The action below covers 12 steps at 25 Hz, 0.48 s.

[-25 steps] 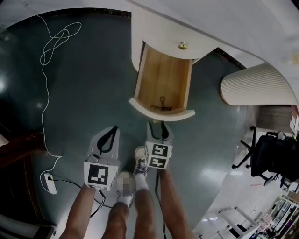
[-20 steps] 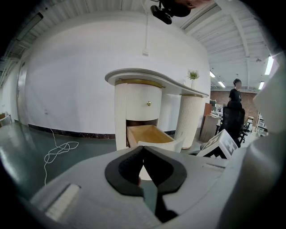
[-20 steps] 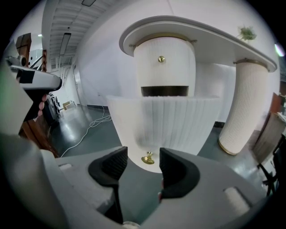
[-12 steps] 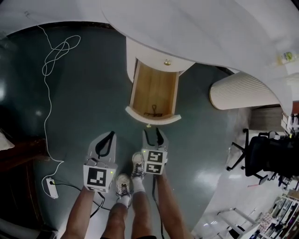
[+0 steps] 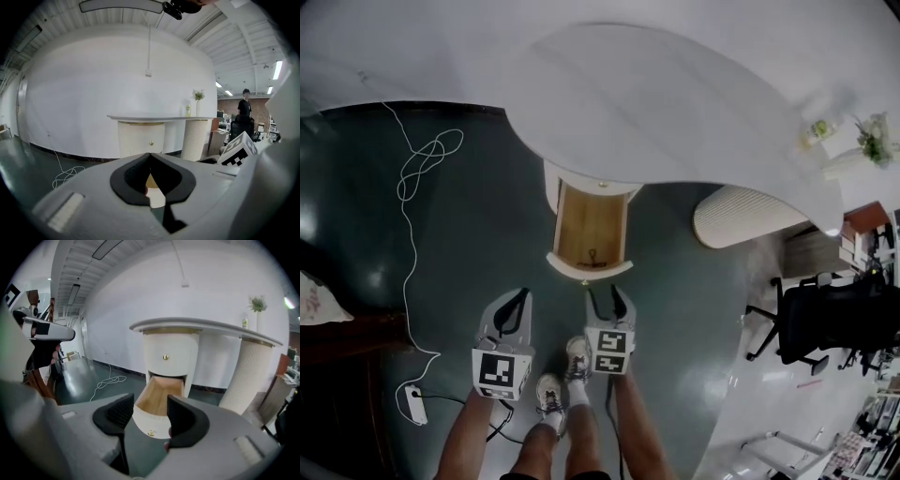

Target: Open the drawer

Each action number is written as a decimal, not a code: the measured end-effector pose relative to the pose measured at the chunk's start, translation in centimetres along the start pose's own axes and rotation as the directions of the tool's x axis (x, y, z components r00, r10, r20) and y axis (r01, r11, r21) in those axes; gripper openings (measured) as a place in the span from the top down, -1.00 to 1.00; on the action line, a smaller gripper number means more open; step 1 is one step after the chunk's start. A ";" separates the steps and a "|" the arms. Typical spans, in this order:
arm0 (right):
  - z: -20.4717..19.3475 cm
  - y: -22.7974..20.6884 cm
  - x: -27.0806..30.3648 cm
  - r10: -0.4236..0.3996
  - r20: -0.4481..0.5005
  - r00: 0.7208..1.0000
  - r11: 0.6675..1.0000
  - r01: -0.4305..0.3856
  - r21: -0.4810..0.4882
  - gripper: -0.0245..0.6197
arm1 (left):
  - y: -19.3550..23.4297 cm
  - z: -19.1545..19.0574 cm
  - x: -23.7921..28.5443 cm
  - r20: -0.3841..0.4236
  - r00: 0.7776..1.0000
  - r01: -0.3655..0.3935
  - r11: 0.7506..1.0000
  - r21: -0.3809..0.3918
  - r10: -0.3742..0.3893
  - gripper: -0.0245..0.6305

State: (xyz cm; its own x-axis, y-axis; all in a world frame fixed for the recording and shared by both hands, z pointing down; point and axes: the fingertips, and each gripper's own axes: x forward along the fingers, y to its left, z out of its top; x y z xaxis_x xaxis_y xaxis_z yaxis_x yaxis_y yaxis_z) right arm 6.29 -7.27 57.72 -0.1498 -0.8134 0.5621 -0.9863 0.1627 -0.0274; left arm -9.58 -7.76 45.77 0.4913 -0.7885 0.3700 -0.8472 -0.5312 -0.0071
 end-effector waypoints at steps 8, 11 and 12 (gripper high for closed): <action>9.8 -0.4 -7.3 0.015 0.095 0.995 1.000 -0.016 0.001 0.24 | -0.6 8.5 -4.0 0.084 0.996 -0.022 1.000 -0.003 0.023 0.91; 12.9 -0.4 -10.2 0.026 0.116 0.993 1.000 -0.027 0.004 0.29 | -0.7 12.0 -5.8 0.105 0.994 -0.030 1.000 -0.007 0.031 0.91; 13.8 -0.5 -11.3 0.024 0.120 0.992 1.000 -0.025 0.005 0.30 | -0.8 13.1 -6.4 0.115 0.993 -0.033 0.999 -0.004 0.033 0.91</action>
State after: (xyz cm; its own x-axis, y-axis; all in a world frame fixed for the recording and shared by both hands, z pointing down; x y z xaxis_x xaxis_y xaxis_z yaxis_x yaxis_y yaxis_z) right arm 7.53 -5.89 40.00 -0.1810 -0.8704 0.4578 -0.9826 0.1801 -0.0459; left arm -9.45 -6.35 31.19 0.4829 -0.8360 0.2606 -0.8637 -0.5038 -0.0156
